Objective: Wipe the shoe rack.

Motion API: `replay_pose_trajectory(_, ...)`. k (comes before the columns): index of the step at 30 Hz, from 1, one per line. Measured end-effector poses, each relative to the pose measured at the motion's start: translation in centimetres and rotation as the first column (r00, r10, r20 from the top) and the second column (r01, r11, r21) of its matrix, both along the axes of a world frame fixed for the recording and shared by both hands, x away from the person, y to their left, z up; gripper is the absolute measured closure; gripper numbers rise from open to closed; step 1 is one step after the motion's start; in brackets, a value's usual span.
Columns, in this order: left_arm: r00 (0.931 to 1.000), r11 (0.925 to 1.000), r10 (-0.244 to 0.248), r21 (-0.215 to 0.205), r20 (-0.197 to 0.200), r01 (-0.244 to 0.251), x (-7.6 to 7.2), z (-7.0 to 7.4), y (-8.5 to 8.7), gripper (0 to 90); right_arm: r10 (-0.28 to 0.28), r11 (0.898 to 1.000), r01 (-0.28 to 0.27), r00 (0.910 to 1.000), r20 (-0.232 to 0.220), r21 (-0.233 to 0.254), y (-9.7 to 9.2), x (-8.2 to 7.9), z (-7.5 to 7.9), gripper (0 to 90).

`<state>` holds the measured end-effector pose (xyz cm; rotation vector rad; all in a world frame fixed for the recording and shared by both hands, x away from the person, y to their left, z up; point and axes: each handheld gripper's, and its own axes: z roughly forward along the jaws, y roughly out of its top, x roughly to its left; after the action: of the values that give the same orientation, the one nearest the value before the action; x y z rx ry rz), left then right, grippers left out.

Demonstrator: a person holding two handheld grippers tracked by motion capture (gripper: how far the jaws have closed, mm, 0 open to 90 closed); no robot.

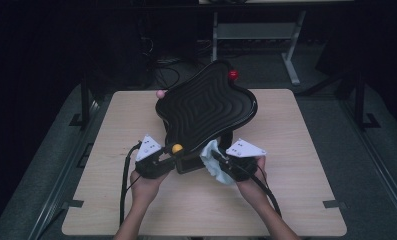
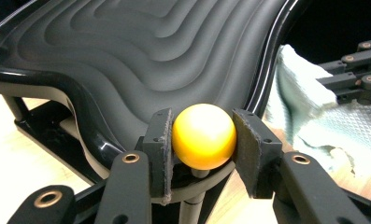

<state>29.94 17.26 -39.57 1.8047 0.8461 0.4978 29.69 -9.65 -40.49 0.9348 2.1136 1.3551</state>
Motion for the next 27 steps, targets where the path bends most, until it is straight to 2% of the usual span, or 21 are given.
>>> replay_pose_trajectory(3, 1.0000, 1.0000, 0.001, -0.004, 0.002, -0.001, -0.1, 0.0, -0.1, 60.4, 0.011, 1.000, -0.011, 0.9999, -0.002, 0.016, 1.0, 0.1, -0.1, 80.3)
replay_pose_trajectory(9, 1.0000, 1.0000, 0.002, -0.007, 0.004, -0.002, -0.2, -0.1, -0.1, 60.3, 0.060, 0.998, -0.060, 0.9979, -0.022, 0.000, 2.9, -0.6, -0.8, 80.4)
replay_pose_trajectory(12, 1.0000, 1.0000, 0.003, -0.006, 0.002, -0.003, -0.1, -0.1, -0.1, 60.3, 0.057, 0.998, -0.057, 0.9978, -0.033, 0.022, 2.3, -0.8, -0.7, 80.5)
replay_pose_trajectory(18, 1.0000, 1.0000, 0.001, -0.008, 0.000, -0.001, -0.1, -0.1, -0.3, 60.3, 0.004, 0.999, -0.004, 0.9999, 0.017, 0.033, 0.5, -1.1, 0.4, 80.4)
replay_pose_trajectory(21, 1.0000, 1.0000, 0.002, -0.007, 0.002, -0.002, -0.1, -0.1, -0.4, 60.2, 0.012, 0.999, -0.013, 0.9998, 0.017, 0.040, 1.1, -1.0, 0.4, 80.4)
replay_pose_trajectory(25, 1.0000, 1.0000, -0.004, -0.008, 0.000, 0.004, -0.1, -0.1, -0.4, 60.3, 0.072, 0.997, -0.073, 0.9973, 0.012, 0.019, 2.5, -1.3, -0.1, 80.4)
replay_pose_trajectory(27, 1.0000, 1.0000, -0.008, -0.006, 0.001, 0.008, -0.1, -0.1, -0.3, 60.3, 0.070, 0.997, -0.070, 0.9974, 0.019, 0.012, 2.5, -1.2, -0.1, 80.5)
